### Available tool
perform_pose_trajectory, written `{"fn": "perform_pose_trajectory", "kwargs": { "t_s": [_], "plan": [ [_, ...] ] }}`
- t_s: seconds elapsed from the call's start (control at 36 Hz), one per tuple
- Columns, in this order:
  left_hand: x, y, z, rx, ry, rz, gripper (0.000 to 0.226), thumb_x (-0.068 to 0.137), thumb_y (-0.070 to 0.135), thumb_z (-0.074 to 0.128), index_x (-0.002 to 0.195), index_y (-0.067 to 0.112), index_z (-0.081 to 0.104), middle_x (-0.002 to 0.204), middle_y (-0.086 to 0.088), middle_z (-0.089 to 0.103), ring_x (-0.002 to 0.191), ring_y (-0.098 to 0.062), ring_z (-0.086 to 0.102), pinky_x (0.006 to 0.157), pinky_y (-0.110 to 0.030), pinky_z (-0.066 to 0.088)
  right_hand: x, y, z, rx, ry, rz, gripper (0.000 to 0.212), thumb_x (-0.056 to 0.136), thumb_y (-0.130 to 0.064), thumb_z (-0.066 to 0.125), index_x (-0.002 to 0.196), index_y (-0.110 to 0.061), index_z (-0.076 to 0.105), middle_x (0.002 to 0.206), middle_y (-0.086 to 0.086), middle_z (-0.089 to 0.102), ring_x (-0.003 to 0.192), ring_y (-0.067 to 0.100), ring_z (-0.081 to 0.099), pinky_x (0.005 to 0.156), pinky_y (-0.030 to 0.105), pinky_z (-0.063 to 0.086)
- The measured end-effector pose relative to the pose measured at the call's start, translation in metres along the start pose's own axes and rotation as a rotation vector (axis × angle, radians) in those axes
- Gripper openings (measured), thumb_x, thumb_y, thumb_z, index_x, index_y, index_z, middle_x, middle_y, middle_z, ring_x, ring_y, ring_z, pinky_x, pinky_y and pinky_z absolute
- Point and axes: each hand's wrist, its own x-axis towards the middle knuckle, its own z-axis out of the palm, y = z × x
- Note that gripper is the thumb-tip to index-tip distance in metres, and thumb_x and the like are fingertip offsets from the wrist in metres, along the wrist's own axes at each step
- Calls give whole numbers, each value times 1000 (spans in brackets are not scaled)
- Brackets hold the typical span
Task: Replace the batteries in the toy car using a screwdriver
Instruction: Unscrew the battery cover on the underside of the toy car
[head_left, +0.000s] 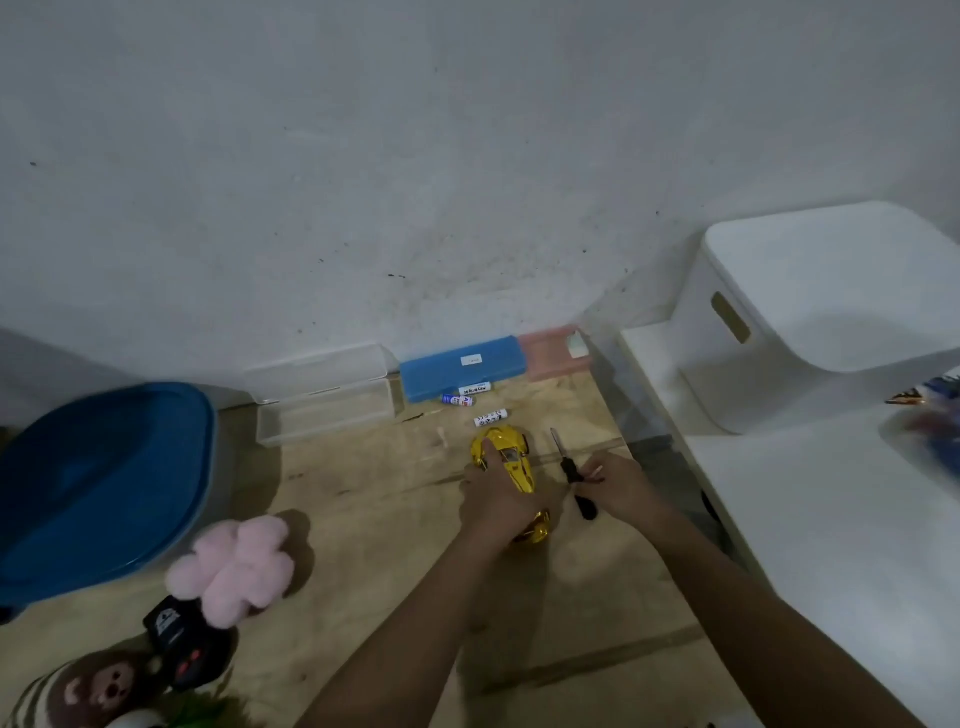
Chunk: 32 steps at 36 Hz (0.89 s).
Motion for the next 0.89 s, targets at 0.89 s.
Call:
{"fn": "perform_pose_trajectory", "kwargs": {
  "t_s": [0.89],
  "plan": [
    [-72,-20,-140,-1214,-327,530,74,73,38,59,134,0,44,114,-26,60,98,-33,64,80,-38,55,-31,-200,-66,840,-493,-504,19,93,-17,52,109,-8,57,103,9,62,95,18,60,82,25,54]
  ]
}}
